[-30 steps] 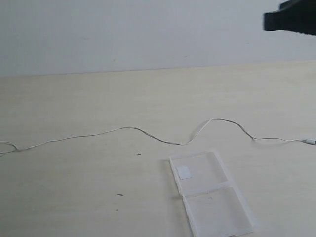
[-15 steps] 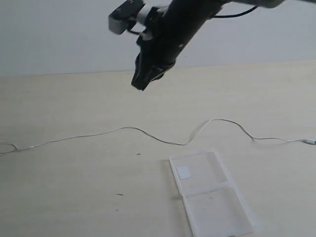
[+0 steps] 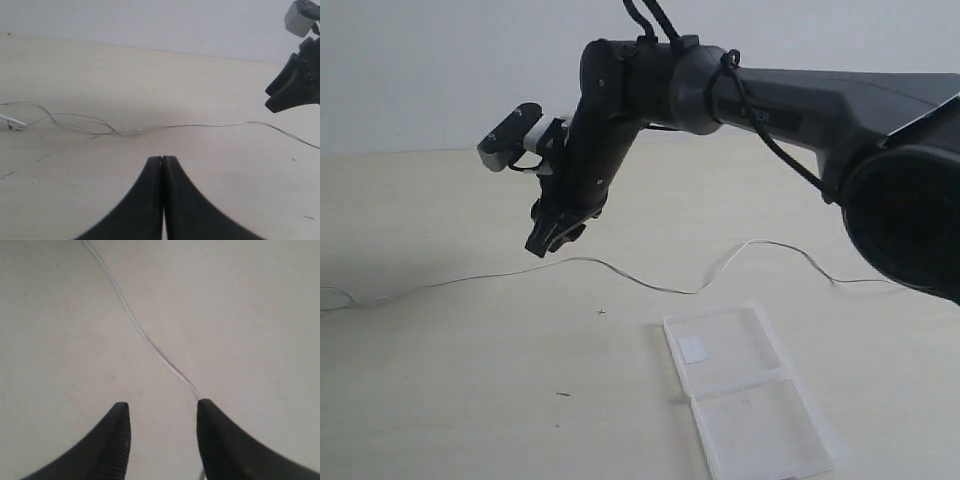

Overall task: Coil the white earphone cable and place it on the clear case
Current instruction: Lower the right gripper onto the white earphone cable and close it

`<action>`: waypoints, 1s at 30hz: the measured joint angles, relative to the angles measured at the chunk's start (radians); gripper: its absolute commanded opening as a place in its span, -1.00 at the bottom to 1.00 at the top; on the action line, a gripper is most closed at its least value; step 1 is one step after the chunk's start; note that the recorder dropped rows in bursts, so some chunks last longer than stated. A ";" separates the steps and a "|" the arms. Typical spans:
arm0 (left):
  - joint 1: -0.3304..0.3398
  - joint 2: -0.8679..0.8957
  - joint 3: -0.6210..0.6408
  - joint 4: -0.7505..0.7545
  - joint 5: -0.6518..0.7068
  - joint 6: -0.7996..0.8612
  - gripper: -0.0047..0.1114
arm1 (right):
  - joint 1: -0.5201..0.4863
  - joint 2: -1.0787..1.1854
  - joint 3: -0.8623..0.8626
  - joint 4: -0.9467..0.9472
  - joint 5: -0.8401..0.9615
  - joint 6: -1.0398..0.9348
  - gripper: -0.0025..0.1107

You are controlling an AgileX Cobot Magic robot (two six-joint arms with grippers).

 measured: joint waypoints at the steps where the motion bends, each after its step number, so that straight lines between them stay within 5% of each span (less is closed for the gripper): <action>1: 0.000 0.000 0.000 0.000 0.000 0.000 -0.92 | 0.000 0.006 0.000 -0.010 -0.008 0.017 -0.19; 30: 0.000 0.000 0.000 0.000 0.000 0.000 -0.92 | -0.035 0.132 -0.004 -0.054 -0.114 0.098 -0.19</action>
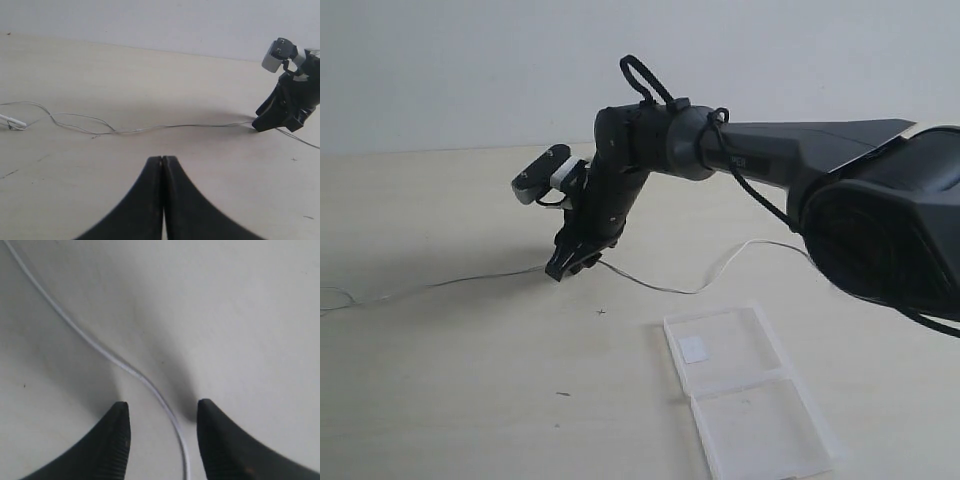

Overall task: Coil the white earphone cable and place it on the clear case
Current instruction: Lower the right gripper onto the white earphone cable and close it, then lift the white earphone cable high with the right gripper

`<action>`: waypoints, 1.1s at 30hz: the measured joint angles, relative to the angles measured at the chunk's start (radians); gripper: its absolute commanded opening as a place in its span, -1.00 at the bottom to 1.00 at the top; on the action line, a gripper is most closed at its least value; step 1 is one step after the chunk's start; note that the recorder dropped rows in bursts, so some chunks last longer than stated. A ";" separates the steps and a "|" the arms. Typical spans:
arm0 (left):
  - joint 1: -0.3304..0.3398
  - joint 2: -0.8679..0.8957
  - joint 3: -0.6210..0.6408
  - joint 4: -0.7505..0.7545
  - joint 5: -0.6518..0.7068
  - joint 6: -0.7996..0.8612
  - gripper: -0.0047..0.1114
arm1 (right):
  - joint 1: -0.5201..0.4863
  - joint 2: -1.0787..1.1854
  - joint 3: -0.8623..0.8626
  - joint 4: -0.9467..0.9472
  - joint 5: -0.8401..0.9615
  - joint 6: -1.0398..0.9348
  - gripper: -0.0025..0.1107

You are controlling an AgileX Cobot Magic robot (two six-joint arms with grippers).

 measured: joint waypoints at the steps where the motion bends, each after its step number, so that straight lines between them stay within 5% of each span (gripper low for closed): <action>1: 0.000 0.000 0.000 0.000 0.000 0.000 -0.92 | -0.002 0.001 0.000 0.003 -0.002 0.002 -0.19; 5: 0.000 0.000 0.000 0.000 0.000 0.000 -0.92 | -0.020 0.007 -0.004 0.015 -0.002 0.033 -0.20; 13: 0.000 0.000 0.000 0.000 0.000 0.000 -0.92 | -0.022 0.009 -0.009 0.032 0.049 0.041 -0.96; 33: 0.000 0.000 0.000 0.000 0.000 0.000 -0.92 | -0.025 -0.033 -0.012 0.014 0.099 0.019 -0.96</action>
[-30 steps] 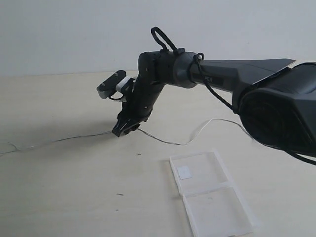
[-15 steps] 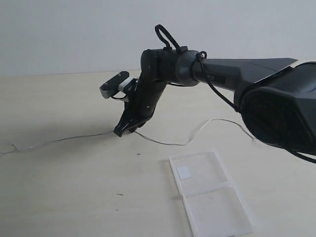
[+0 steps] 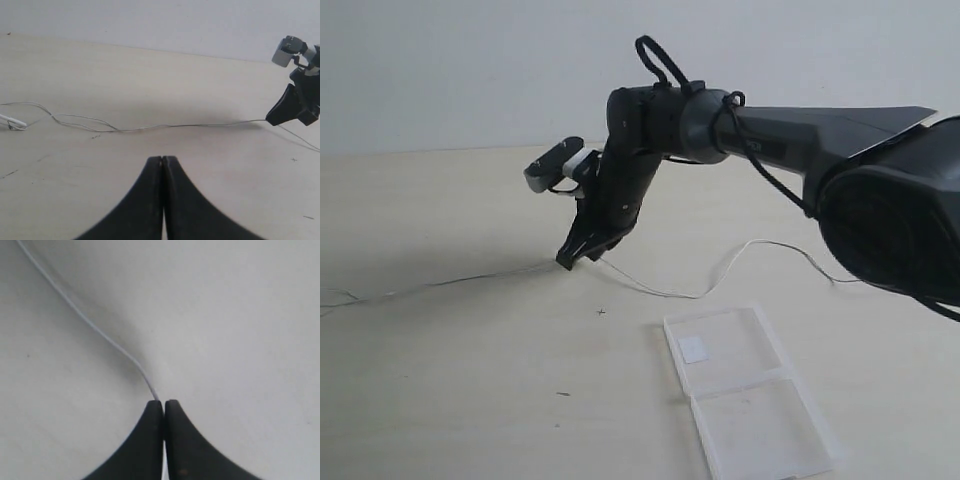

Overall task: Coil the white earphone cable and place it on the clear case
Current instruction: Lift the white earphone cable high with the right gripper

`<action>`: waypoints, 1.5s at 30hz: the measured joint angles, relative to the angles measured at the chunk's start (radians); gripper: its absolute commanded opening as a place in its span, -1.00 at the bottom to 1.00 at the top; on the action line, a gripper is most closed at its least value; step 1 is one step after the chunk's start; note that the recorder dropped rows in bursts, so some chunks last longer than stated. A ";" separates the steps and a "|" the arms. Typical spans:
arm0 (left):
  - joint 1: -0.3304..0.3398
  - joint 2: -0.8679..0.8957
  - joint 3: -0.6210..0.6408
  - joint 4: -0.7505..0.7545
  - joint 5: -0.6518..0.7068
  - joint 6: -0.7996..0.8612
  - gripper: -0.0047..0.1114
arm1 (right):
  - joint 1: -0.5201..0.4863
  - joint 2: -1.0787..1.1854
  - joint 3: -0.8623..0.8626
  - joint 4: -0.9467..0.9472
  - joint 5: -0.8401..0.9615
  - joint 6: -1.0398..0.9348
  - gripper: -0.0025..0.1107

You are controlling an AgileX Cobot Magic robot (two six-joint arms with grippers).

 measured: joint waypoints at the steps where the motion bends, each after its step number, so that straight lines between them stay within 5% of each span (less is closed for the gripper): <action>1: 0.000 0.000 0.000 0.000 0.000 0.000 -0.92 | -0.002 -0.011 -0.004 0.004 0.002 0.000 -0.96; 45: 0.000 0.000 0.000 0.000 0.000 0.000 -0.92 | -0.002 -0.509 -0.121 0.478 -0.018 -0.237 -0.96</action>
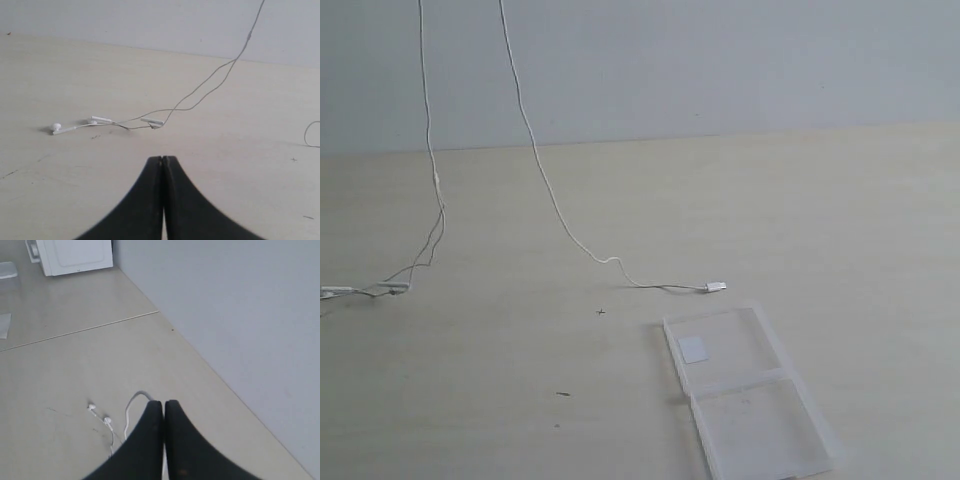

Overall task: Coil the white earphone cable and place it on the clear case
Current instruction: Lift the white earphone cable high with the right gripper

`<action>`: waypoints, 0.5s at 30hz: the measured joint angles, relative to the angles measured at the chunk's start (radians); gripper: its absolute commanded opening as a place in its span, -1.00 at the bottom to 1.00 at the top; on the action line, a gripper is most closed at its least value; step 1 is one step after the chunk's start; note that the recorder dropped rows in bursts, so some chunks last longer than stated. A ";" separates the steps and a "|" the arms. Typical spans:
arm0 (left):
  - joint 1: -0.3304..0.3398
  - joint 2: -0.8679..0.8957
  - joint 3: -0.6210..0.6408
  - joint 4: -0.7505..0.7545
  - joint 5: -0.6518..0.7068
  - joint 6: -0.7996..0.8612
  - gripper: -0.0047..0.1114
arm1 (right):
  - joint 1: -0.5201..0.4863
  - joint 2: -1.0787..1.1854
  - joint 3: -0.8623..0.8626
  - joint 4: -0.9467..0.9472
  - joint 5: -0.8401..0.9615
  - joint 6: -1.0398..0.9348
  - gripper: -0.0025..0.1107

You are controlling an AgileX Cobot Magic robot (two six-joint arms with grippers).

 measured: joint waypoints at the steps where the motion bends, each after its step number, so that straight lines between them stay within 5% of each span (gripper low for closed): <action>1: 0.000 0.000 0.000 0.000 0.000 0.000 -0.92 | 0.000 0.000 0.000 0.005 0.000 0.000 -0.96; 15: 0.000 0.000 0.000 0.000 -0.125 0.030 -0.92 | 0.000 -0.053 0.000 0.027 -0.015 -0.002 -0.96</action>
